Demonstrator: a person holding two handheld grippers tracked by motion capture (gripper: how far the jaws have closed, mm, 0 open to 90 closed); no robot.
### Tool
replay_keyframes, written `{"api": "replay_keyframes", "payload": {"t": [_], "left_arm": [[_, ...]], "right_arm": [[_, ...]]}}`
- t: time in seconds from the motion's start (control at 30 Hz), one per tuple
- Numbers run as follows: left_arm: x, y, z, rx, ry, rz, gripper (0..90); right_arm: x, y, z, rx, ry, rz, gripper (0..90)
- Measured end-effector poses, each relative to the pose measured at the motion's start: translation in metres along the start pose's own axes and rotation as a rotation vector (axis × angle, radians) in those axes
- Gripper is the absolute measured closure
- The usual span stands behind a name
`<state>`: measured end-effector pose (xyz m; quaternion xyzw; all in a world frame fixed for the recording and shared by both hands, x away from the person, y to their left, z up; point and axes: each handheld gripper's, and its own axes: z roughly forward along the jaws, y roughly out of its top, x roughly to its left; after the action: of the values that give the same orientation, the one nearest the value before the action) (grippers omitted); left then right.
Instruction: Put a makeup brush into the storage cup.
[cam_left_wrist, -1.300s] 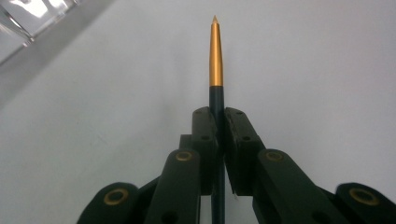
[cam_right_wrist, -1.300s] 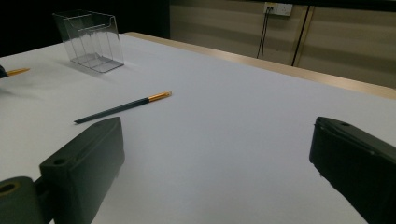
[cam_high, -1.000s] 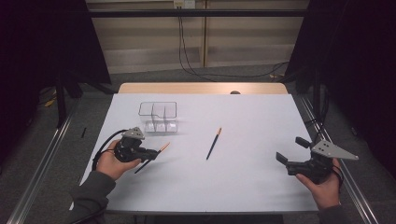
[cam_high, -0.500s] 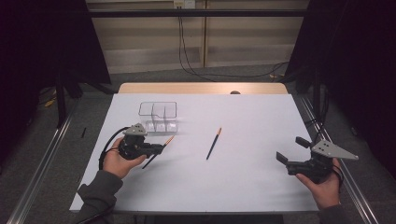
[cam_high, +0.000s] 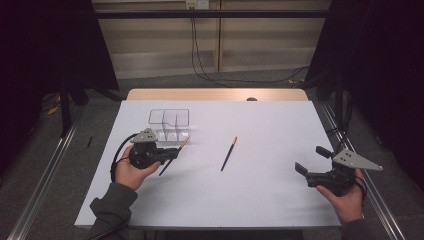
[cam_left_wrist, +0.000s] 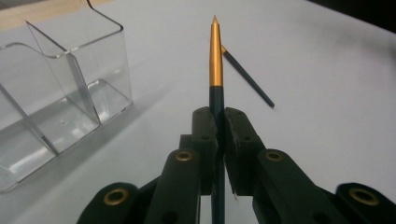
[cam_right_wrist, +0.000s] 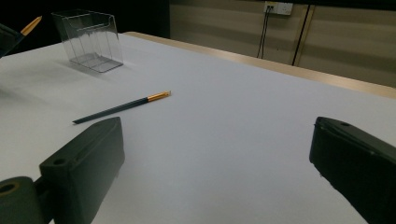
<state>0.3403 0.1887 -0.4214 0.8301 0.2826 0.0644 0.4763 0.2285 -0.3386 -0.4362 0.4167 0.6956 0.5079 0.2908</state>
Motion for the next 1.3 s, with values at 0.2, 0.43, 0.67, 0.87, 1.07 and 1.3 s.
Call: {"api": "replay_keyframes", "payload": {"t": [0.2,0.43,0.67,0.87,1.07,1.3], "left_arm": [[-0.002,0.004,-0.001,-0.061,0.017,-0.009,83.3],[-0.002,0.006,0.003,-0.110,0.020,-0.018,83.4],[-0.003,0.008,0.005,-0.178,0.037,-0.046,83.3],[-0.003,0.010,0.006,-0.237,0.054,-0.060,83.3],[-0.003,0.014,0.007,-0.276,0.059,-0.067,83.3],[-0.004,0.018,0.009,-0.313,0.076,-0.075,83.3]], "right_arm": [[0.001,0.001,0.001,0.001,0.008,0.001,2.8],[0.001,0.000,0.002,0.000,0.004,0.000,2.8],[0.001,0.000,0.001,0.002,0.007,-0.004,2.8],[0.002,0.000,0.000,0.004,0.005,-0.011,2.8],[0.001,0.001,-0.001,-0.004,0.000,-0.002,2.8],[0.003,0.001,0.000,-0.001,0.006,-0.013,2.8]]}}
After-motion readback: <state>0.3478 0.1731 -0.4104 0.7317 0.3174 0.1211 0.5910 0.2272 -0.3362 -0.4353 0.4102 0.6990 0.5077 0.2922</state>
